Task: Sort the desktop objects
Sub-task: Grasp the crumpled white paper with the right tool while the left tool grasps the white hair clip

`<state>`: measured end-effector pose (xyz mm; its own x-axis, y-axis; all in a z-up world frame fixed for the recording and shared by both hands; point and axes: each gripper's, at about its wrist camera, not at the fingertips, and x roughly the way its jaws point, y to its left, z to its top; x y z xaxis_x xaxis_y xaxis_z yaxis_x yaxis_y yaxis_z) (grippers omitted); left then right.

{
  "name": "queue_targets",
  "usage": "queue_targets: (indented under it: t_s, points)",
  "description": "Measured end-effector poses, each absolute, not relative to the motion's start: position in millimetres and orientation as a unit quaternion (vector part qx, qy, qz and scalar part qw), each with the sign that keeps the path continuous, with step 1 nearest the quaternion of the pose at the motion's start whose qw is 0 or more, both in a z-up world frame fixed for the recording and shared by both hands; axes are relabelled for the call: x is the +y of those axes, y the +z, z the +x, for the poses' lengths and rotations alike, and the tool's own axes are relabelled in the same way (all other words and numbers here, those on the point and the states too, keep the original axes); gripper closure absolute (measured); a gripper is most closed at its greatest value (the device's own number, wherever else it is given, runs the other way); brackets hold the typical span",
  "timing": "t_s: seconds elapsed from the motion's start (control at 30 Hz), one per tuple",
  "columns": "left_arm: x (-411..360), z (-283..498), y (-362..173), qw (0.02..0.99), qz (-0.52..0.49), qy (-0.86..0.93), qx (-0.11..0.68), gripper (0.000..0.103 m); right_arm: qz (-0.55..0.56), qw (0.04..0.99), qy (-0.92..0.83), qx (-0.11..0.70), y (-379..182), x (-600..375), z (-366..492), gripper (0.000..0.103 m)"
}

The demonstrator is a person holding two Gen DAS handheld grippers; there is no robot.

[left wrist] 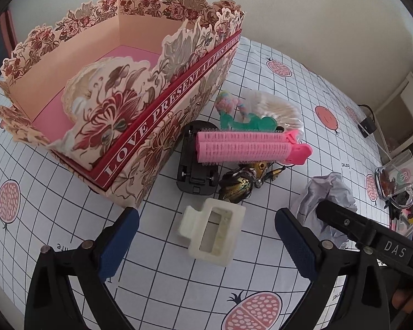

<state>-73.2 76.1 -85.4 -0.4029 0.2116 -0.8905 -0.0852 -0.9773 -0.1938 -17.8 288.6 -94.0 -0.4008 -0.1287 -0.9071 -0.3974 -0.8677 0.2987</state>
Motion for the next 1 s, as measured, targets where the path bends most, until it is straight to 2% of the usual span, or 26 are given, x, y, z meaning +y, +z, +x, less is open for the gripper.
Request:
queue_targets:
  t_s: [0.2, 0.43, 0.63, 1.0]
  points:
    - [73, -74, -88, 0.084, -0.544, 0.833, -0.059, 0.012, -0.536, 0.086, 0.803, 0.248, -96, 285, -19, 0.0]
    - [70, -74, -92, 0.074, -0.55, 0.83, -0.058, 0.014, -0.535, 0.088, 0.8, 0.258, -99, 281, -21, 0.0]
    - [77, -73, -97, 0.084, -0.558, 0.824, -0.053, 0.027, -0.533, 0.083, 0.803, 0.254, -99, 271, -24, 0.004]
    - [85, -71, -105, 0.081, -0.561, 0.823, -0.029, 0.027, -0.527, 0.085, 0.814, 0.228, -96, 255, -31, 0.013]
